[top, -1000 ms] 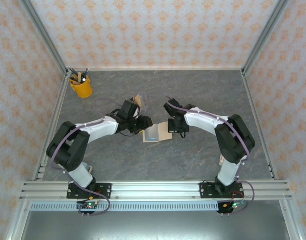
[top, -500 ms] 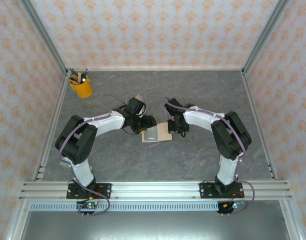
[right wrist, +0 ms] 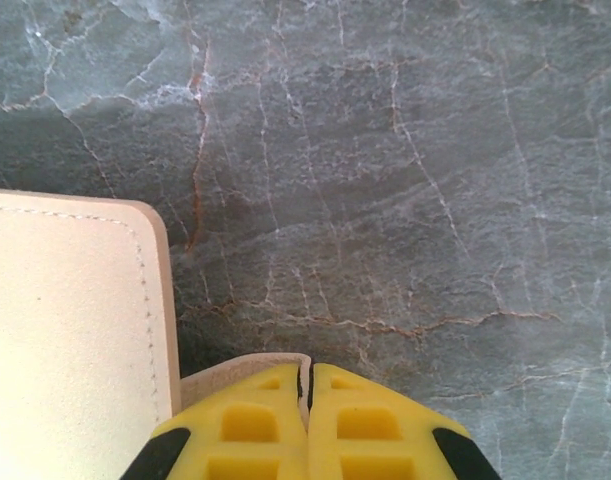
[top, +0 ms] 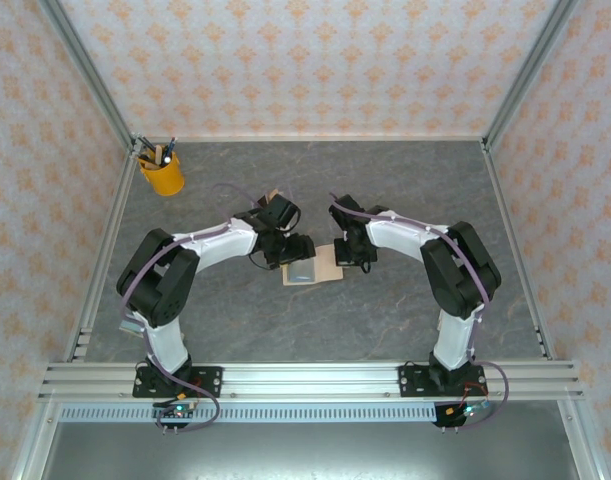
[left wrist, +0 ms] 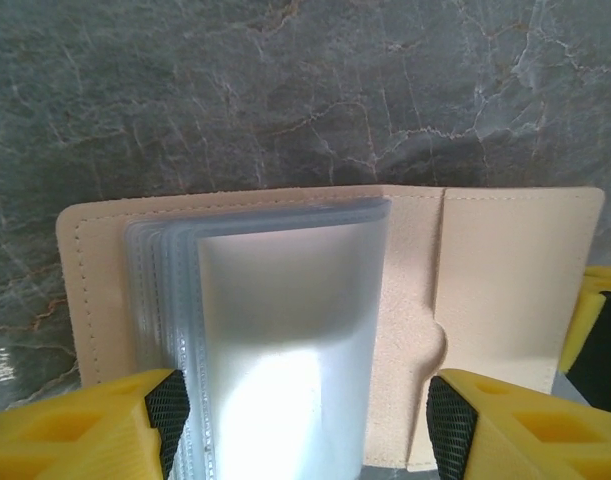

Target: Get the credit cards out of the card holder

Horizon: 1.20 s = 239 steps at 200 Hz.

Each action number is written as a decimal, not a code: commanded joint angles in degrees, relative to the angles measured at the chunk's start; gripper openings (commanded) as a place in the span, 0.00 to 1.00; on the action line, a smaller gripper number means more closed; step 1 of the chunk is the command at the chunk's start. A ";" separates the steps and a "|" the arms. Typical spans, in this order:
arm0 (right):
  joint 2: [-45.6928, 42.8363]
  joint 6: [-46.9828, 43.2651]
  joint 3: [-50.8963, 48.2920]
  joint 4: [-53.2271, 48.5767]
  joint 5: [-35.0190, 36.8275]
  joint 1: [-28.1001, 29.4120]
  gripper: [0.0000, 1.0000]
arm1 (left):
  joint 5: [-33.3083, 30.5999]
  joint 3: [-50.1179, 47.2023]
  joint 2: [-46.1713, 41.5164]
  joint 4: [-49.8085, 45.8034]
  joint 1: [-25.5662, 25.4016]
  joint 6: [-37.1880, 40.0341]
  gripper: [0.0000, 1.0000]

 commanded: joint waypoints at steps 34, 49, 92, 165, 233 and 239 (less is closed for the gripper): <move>2.00 0.47 0.48 -0.05 -3.04 0.12 0.00 | -3.83 1.34 0.60 -5.25 -0.74 2.61 0.67; 1.99 0.83 0.33 0.03 -3.10 0.12 0.01 | -6.36 1.74 -0.62 -7.21 -0.68 3.53 0.67; 2.69 1.23 0.39 0.14 -4.09 0.12 0.01 | -4.45 0.56 -0.96 -5.10 -0.74 4.10 0.58; 3.15 1.43 -0.13 0.68 -4.79 0.13 0.00 | -3.29 0.34 -0.43 -3.60 -0.78 3.68 0.40; 3.47 1.57 -0.39 1.09 -6.20 0.12 0.00 | 4.16 -1.18 -0.75 2.62 -0.81 2.74 0.39; 3.41 1.65 -0.40 1.13 -6.29 0.12 0.00 | 5.18 -1.72 -1.24 3.97 -0.81 2.54 0.39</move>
